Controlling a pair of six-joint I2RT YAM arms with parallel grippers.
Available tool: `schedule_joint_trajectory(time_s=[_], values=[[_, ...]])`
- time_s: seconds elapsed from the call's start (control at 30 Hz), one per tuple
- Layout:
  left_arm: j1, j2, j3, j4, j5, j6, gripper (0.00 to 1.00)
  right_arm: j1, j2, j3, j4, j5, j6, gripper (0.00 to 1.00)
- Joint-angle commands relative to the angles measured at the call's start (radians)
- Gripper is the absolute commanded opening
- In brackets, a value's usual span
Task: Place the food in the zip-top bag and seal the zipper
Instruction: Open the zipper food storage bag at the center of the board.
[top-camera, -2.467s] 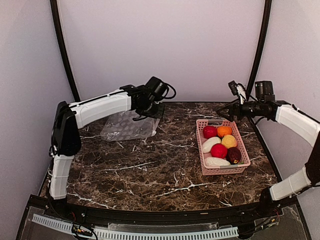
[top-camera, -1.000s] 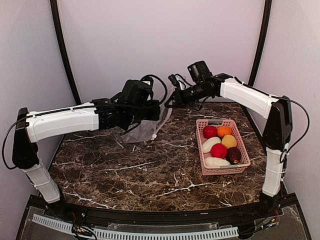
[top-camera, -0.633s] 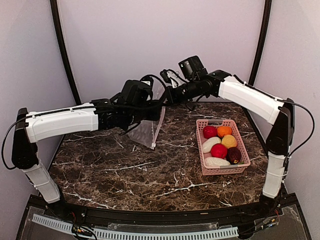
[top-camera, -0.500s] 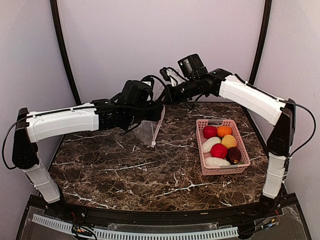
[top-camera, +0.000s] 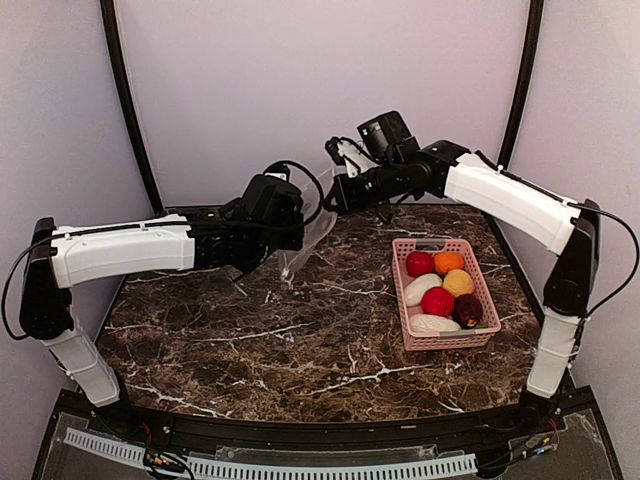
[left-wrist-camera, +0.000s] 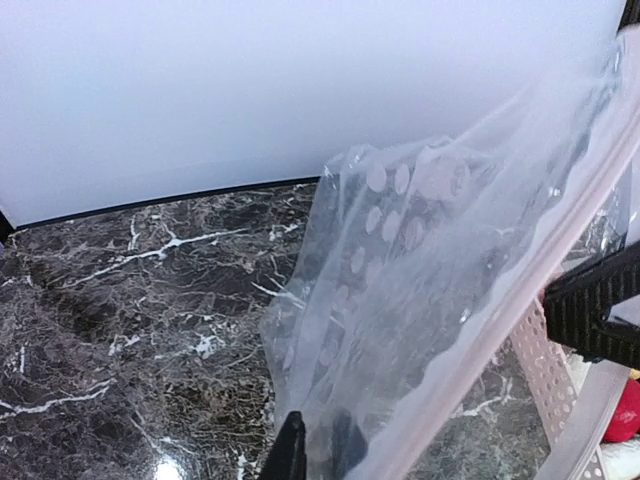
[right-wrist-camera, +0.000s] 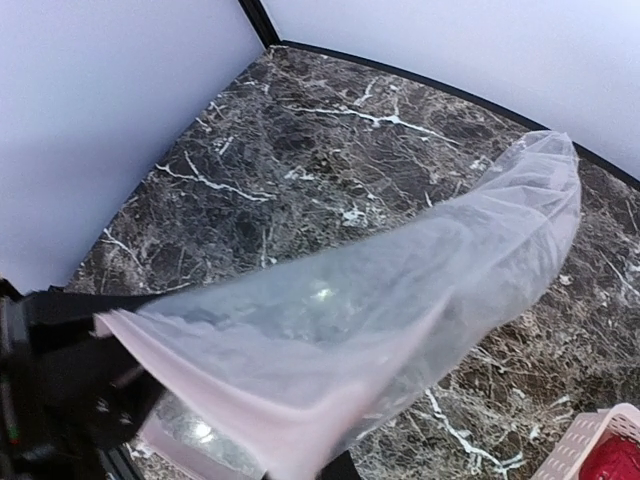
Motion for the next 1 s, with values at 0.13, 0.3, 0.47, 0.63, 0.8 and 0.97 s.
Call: schedule_joint_trajectory(time_s=[0.13, 0.3, 0.47, 0.63, 0.8, 0.97], values=[[-0.004, -0.162, -0.091, 0.052, -0.201, 0.063, 0.01, -0.063, -0.059, -0.12, -0.007, 0.103, -0.093, 0.0], [-0.004, -0.18, -0.122, 0.094, -0.189, 0.109, 0.01, -0.096, -0.112, -0.159, 0.034, -0.288, -0.226, 0.14], [-0.004, -0.186, -0.147, 0.087, -0.163, 0.115, 0.01, -0.099, -0.194, -0.192, 0.031, -0.498, -0.354, 0.38], [-0.005, -0.21, -0.192, 0.094, -0.147, 0.134, 0.01, -0.11, -0.303, -0.261, 0.008, -0.503, -0.426, 0.48], [-0.003, -0.234, -0.208, 0.075, -0.119, 0.169, 0.01, -0.136, -0.408, -0.341, -0.049, -0.53, -0.557, 0.51], [-0.003, -0.278, -0.162, -0.03, -0.151, 0.273, 0.01, -0.22, -0.459, -0.421, -0.069, -0.511, -0.626, 0.52]])
